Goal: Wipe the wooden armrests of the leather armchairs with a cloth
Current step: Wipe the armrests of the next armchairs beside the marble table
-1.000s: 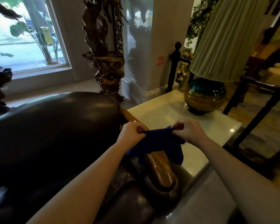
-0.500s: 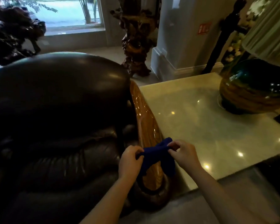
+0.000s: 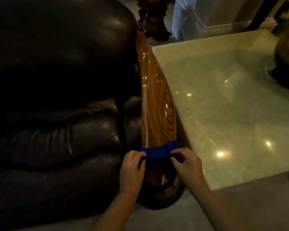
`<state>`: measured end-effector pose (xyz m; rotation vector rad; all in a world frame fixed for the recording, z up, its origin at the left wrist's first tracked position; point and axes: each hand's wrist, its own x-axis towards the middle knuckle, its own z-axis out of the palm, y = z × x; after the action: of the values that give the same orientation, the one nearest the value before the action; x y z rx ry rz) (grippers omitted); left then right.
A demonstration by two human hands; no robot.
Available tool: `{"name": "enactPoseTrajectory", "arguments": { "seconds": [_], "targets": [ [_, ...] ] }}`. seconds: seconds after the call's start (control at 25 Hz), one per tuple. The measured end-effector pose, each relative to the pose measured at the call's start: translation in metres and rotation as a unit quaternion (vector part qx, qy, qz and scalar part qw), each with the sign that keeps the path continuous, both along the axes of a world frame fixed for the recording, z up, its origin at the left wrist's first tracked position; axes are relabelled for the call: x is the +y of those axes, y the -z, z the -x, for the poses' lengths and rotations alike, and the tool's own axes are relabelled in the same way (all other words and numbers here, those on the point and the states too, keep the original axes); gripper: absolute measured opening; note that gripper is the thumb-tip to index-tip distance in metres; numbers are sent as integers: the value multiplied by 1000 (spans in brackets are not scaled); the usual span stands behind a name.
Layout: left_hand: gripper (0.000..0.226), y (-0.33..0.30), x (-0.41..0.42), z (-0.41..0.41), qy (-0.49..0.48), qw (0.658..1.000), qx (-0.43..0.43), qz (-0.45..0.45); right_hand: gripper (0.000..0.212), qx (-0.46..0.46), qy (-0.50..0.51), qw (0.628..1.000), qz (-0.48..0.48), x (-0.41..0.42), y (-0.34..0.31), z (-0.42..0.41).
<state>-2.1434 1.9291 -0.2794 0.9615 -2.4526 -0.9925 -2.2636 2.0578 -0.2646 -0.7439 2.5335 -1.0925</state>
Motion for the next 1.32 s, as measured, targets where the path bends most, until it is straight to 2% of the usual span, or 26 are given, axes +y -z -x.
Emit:
{"name": "enactPoseTrajectory", "arguments": {
  "seconds": [0.12,0.2,0.28,0.4,0.6,0.72,0.96,1.32],
  "targets": [
    [26,30,1,-2,-8,1000,13,3,20,10,-9,1000,-5,-1,32,-13],
    [27,45,2,0,-25,999,31,-7,21,51,-10,999,-12,-5,48,-20],
    [30,59,4,6,-44,997,54,-16,36,93,6,995,-16,-12,64,-24],
    [56,73,10,23,-80,994,50,-60,62,94,29,995,-34,-28,83,-29],
    [65,86,0,65,-152,988,9,-9,67,115,102,986,-61,-57,103,-19],
    [65,86,-14,82,-141,990,6,22,67,145,107,981,-74,-68,104,-7],
    [62,69,-48,121,-104,994,1,26,66,175,104,973,-107,-99,85,35],
    [53,32,-124,211,-22,991,-49,120,63,198,64,970,-125,-167,50,132]
  ]
}}
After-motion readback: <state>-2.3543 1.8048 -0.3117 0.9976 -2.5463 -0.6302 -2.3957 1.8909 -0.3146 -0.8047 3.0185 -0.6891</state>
